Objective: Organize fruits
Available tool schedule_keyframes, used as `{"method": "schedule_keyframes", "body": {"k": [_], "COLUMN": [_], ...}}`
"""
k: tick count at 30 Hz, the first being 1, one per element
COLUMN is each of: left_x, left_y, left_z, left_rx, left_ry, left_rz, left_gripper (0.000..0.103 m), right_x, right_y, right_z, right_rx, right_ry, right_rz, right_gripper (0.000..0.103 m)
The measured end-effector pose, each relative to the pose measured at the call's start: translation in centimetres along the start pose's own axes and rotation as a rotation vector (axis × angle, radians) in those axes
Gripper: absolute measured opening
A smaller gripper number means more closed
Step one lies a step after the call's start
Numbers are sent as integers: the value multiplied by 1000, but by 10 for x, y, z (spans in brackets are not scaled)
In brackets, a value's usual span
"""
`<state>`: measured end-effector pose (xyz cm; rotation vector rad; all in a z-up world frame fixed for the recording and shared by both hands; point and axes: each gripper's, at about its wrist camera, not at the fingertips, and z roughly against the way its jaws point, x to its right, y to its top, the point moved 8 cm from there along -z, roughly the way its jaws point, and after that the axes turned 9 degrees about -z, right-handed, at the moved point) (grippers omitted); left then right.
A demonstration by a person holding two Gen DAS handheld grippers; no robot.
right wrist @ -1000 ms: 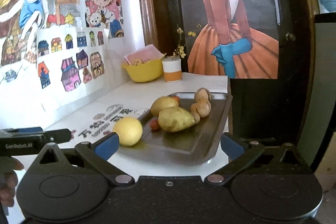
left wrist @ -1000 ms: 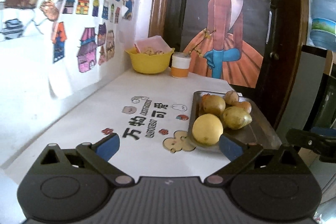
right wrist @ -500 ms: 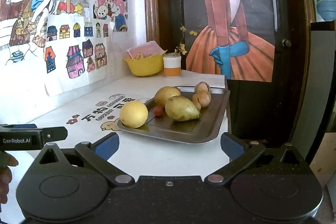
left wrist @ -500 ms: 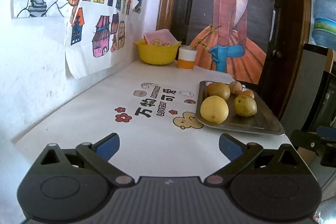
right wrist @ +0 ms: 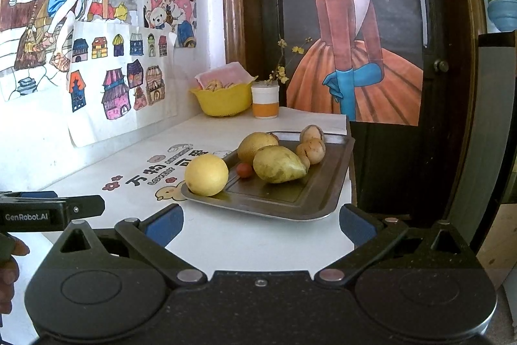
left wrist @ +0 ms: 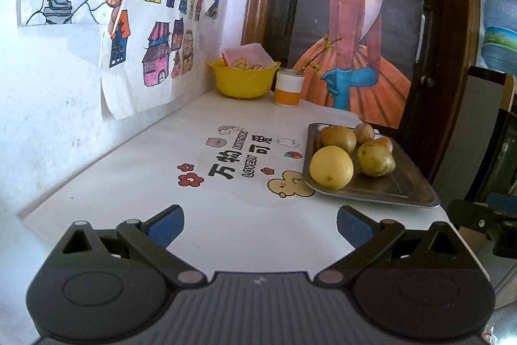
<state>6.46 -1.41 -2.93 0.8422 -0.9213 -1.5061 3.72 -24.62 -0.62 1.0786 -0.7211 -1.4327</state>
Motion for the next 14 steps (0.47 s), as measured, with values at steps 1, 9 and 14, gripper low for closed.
{"method": "schedule_keyframes", "body": {"k": [1,9,14], "left_x": [-1,3,4], "left_y": [-1,-3,-5], "left_z": [0,-3,-4], "left_rx": [-7,-20,-21], "left_ry": [6,-16,-20], "left_rz": [3,-19,-24], "left_gripper": [102,102,103], "right_x": [0,-2,-1], "right_y": [0,-3,-4], "right_z": [0,-2,-2], "right_rx": [-1,-11,-14], "right_ry": [2,11,15], "right_rz": [0,7,5], "right_gripper": [102,102,102]}}
